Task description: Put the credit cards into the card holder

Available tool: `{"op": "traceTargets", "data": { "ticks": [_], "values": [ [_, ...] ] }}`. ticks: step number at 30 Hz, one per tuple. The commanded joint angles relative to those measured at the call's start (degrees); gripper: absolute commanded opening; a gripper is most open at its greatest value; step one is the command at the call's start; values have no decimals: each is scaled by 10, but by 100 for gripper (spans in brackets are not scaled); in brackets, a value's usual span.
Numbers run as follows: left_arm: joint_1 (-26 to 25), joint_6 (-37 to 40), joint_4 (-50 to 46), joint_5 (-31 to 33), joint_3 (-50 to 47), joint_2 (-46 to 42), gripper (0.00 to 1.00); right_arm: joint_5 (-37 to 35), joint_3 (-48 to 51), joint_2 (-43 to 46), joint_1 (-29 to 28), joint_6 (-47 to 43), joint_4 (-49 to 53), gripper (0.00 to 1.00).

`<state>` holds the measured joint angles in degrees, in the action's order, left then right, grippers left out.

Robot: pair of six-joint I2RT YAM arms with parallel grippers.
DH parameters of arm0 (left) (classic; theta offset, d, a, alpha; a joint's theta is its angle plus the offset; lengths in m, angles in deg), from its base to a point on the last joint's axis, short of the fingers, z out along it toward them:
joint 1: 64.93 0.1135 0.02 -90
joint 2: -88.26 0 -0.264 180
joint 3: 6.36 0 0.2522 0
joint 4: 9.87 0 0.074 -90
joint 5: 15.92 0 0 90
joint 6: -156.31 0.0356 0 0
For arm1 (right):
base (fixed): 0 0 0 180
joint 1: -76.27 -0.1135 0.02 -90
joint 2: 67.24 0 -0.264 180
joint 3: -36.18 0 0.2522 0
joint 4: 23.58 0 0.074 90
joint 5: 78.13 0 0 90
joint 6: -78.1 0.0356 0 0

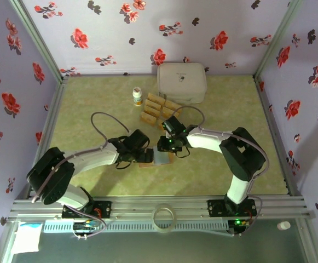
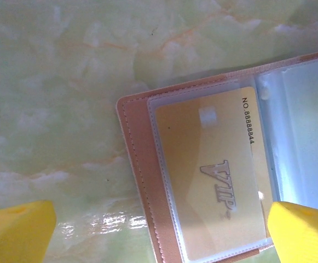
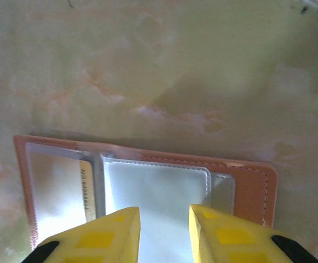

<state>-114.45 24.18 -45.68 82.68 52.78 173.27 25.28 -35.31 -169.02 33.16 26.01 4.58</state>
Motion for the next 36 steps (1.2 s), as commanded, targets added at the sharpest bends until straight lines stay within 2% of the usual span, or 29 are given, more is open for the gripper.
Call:
{"op": "traceTargets", "data": {
  "ticks": [1, 23, 36],
  "values": [
    [-7, -5, 14, 12, 16, 9, 100, 5, -20, -11, -2, -2, -13, 28],
    [-27, 19, 59, 10, 17, 29, 100, 38, -20, -38, -24, 45, -64, 28],
    [-28, 18, 60, 10, 15, 33, 100, -15, -38, 28, 0, -6, 10, 28]
  ]
}}
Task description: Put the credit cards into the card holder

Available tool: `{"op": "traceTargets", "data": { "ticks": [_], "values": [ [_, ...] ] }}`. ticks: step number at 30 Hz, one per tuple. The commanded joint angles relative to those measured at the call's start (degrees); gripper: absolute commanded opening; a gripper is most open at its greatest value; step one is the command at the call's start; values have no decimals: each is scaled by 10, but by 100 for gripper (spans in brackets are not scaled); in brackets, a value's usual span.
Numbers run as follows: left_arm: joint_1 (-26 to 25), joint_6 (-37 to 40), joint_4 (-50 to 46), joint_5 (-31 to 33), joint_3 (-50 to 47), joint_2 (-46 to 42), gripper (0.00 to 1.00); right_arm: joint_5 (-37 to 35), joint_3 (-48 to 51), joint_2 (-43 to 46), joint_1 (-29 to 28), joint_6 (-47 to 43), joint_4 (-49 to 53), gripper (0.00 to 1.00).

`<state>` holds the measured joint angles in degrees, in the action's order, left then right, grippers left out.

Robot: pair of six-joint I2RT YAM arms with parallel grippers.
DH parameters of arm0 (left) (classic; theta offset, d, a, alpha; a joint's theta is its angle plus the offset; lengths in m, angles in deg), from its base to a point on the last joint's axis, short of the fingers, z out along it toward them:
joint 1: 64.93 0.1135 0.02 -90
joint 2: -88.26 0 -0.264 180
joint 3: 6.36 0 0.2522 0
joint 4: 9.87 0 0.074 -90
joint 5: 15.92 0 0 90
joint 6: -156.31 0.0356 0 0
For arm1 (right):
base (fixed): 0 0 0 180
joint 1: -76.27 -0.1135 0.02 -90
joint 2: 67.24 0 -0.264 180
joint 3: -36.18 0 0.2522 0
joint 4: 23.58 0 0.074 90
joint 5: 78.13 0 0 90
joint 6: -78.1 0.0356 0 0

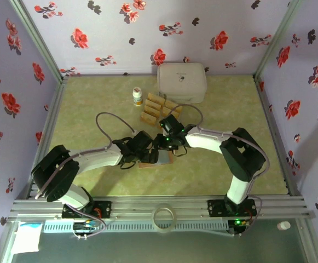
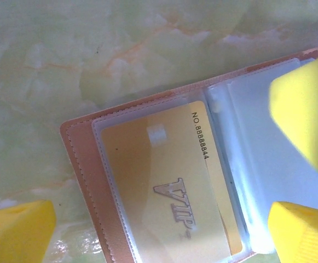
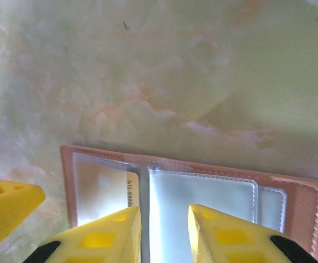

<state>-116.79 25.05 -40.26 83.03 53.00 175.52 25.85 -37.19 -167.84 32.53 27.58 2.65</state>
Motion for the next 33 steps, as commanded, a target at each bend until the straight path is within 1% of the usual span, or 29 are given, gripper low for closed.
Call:
{"op": "traceTargets", "data": {
  "ticks": [1, 11, 24, 33],
  "values": [
    [-4, 9, 7, 7, 13, 12, 100, -21, -20, 14, 7, -25, 31, 28],
    [-4, 9, 5, 11, 14, 13, 100, -25, 1, -13, 7, -27, 20, 28],
    [-4, 12, 5, 14, 20, 16, 100, 2, 13, -45, -7, -5, -17, 26],
    [-5, 22, 6, 13, 29, 30, 100, 12, 12, -43, -17, 15, -34, 26]
  ]
}}
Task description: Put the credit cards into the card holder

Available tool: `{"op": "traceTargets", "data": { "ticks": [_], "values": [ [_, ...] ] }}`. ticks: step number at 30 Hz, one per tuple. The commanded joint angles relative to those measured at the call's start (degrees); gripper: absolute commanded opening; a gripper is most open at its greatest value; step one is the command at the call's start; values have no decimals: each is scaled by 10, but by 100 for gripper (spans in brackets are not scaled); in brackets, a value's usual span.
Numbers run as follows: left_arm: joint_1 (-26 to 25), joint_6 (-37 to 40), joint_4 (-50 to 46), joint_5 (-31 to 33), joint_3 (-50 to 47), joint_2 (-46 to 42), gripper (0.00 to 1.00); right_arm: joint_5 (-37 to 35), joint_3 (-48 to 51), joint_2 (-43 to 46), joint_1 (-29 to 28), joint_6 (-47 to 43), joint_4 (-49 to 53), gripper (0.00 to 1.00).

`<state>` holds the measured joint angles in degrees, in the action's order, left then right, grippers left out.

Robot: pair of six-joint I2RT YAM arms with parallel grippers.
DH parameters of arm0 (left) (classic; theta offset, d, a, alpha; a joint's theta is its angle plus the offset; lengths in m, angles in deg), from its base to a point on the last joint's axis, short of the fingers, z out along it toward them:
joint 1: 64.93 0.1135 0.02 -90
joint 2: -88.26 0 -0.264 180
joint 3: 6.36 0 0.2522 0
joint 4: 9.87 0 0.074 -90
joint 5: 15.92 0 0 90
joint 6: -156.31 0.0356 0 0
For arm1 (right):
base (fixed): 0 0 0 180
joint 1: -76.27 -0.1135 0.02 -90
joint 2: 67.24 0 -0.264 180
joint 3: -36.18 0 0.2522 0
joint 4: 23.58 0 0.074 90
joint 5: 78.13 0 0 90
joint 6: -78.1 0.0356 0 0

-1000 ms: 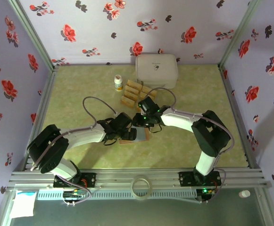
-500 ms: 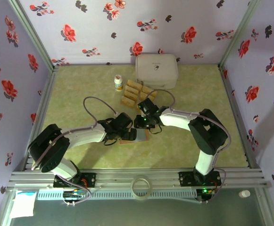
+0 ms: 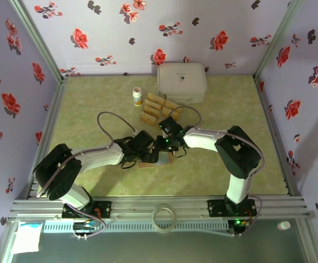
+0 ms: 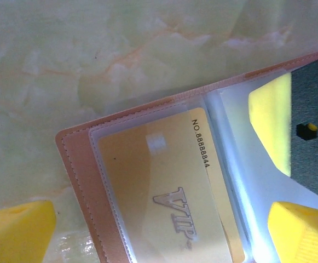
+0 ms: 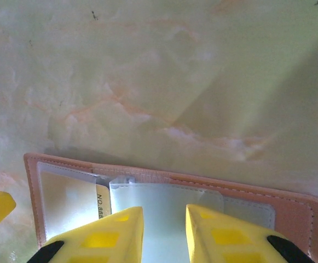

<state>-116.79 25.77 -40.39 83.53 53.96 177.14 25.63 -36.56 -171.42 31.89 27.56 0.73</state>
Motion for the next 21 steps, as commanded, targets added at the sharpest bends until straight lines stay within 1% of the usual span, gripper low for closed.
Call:
{"op": "traceTargets", "data": {
  "ticks": [1, 5, 10, 16, 21],
  "values": [
    [-5, 16, 8, 9, 20, 16, 100, 14, 5, -7, -10, 16, -15, 26],
    [-7, 26, 20, 8, 19, 25, 100, 16, 6, -9, -10, 20, -19, 26],
    [-14, 28, 31, 12, 12, 15, 100, 18, 7, -10, -11, 23, -23, 26],
    [-16, -4, 25, 31, -21, -39, 100, -4, -5, 24, -7, -8, 11, 26],
    [-16, -40, 19, 39, -44, -71, 100, -41, -22, 55, -4, -50, 59, 26]
  ]
}}
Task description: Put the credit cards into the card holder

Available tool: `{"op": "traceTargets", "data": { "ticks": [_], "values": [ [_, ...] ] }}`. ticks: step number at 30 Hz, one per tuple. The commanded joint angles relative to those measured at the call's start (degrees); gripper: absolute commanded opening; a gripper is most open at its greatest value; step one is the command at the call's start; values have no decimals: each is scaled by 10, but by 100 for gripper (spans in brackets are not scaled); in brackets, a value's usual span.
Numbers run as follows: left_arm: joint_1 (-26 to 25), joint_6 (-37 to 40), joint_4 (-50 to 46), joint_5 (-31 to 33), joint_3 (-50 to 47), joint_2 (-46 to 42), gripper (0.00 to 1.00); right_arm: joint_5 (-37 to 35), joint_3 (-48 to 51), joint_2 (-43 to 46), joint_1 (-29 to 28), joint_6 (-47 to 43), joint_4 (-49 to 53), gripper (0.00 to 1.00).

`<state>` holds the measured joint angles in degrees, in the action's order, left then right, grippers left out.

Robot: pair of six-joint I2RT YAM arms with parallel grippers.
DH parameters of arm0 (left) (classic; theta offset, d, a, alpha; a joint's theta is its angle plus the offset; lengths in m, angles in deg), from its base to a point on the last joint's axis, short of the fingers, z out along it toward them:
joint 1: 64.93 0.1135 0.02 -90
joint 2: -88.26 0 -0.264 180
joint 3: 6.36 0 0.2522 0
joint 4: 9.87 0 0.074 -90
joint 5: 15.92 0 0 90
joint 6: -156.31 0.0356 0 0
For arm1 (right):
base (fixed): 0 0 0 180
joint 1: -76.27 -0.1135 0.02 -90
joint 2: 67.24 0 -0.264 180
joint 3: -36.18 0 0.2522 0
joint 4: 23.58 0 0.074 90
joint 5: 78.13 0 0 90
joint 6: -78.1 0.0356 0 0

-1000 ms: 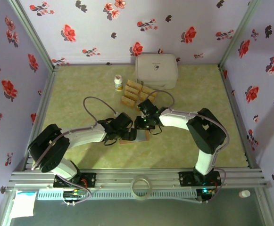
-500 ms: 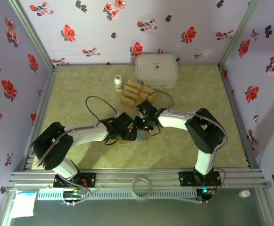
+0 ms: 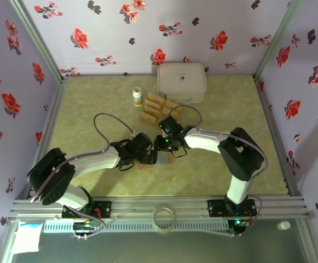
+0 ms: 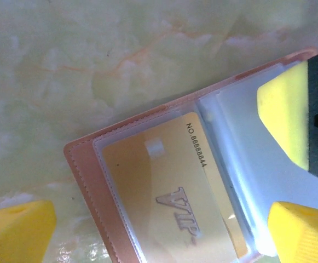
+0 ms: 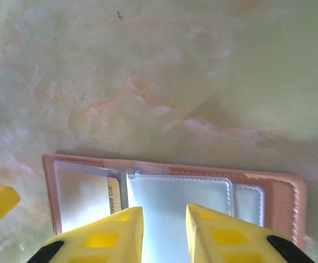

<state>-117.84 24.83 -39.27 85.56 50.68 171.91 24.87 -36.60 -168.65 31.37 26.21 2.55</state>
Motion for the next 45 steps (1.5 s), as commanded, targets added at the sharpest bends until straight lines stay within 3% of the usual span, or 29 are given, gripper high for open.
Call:
{"op": "traceTargets", "data": {
  "ticks": [1, 5, 11, 17, 23, 27, 28, 35, 42, 43, 45],
  "values": [
    [-5, -35, 6, 22, -13, -20, 100, -40, -26, 28, 2, -44, 51, 26],
    [-5, -42, 1, 33, -20, -19, 100, -84, -36, 38, 2, -82, 94, 28],
    [-5, -40, -1, 36, -19, -20, 100, -148, -15, 89, 1, -110, 135, 50],
    [-5, -30, -10, 40, -10, -19, 100, -157, 20, 100, 2, -109, 144, 51],
    [-3, -19, -16, 39, 5, -12, 100, -131, 43, 65, 0, -79, 107, 39],
    [0, -11, -20, 38, 17, -7, 100, -144, 37, 46, 1, -57, 92, 5],
    [1, -10, -22, 38, 20, -7, 100, -150, 35, 44, 1, -51, 91, 0],
    [8, -1, -25, 34, 33, 0, 100, -226, 87, 79, 23, 37, 73, 0],
    [12, 8, -22, 26, 41, 11, 100, -240, 180, 147, 36, 110, 25, 0],
    [12, 10, -21, 24, 42, 13, 100, -228, 191, 154, 36, 113, 8, 3],
    [14, 13, -21, 20, 47, 19, 100, -219, 192, 165, 36, 107, 17, 35]
  ]
}}
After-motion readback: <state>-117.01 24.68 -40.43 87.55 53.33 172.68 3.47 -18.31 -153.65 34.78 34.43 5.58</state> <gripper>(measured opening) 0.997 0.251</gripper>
